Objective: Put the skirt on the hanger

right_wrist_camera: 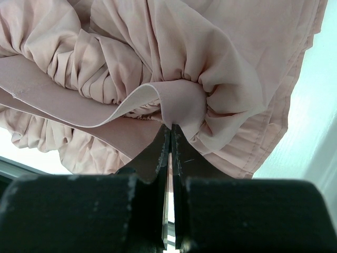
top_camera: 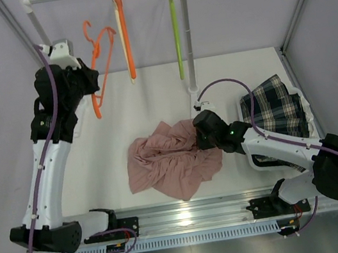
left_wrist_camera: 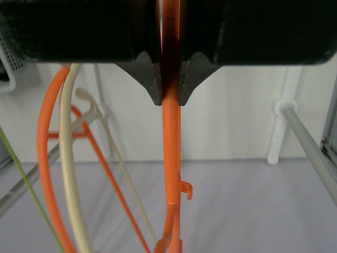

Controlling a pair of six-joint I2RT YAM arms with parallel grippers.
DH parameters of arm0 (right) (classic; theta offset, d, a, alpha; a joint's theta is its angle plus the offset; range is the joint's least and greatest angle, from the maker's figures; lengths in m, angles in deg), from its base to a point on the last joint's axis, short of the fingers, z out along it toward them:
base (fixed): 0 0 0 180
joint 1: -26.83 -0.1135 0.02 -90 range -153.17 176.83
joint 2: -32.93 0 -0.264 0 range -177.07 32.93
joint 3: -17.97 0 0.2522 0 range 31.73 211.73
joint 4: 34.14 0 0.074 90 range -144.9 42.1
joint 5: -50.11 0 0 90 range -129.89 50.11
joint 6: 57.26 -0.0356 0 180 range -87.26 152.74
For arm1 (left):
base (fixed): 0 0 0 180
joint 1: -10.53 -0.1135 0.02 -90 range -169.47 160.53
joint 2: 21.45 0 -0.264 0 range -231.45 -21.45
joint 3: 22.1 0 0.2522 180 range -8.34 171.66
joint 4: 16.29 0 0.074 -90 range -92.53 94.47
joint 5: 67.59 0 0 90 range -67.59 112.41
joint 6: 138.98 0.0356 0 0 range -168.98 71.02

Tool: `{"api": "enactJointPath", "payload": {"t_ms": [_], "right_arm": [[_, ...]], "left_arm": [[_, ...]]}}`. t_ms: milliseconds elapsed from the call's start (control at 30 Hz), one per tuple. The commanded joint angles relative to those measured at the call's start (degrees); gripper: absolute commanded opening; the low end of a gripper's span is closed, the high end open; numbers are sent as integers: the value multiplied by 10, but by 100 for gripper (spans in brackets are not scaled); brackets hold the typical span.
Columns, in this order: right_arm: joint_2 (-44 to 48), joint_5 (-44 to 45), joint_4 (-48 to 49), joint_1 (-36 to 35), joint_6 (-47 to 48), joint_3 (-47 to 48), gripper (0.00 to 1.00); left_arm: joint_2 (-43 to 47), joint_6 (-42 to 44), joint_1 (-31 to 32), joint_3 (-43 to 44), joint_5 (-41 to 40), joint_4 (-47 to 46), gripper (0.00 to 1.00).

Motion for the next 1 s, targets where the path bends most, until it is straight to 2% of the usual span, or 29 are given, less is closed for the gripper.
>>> {"api": "enactJointPath", "payload": {"t_ms": [0,167,233,333,567,667,767,967], "right_arm": [[3,2,3,2,11,30,0],[6,3,-2,4,14,32,0],[3,3,-6,4,15,36,0],[3,4,-12,4,15,40,0],[-2,14,-30,5,16,55,0],[-11,16,-37,10,16,66,0],[-20,16,-42,14,16,76,0],[-41,18,-56,23,21,100,0]], "left_arm": [[83,-33,2,-65,13,-25,0],[197,-54,19,-213,63,1,0],[247,-56,34,-243,74,24,0],[322,-65,48,-346,93,55,0],[442,-61,55,-404,218,146,0],[481,-49,55,-410,236,175,0],[493,-35,68,-411,260,202,0],[511,-22,88,-431,322,195,0]]}}
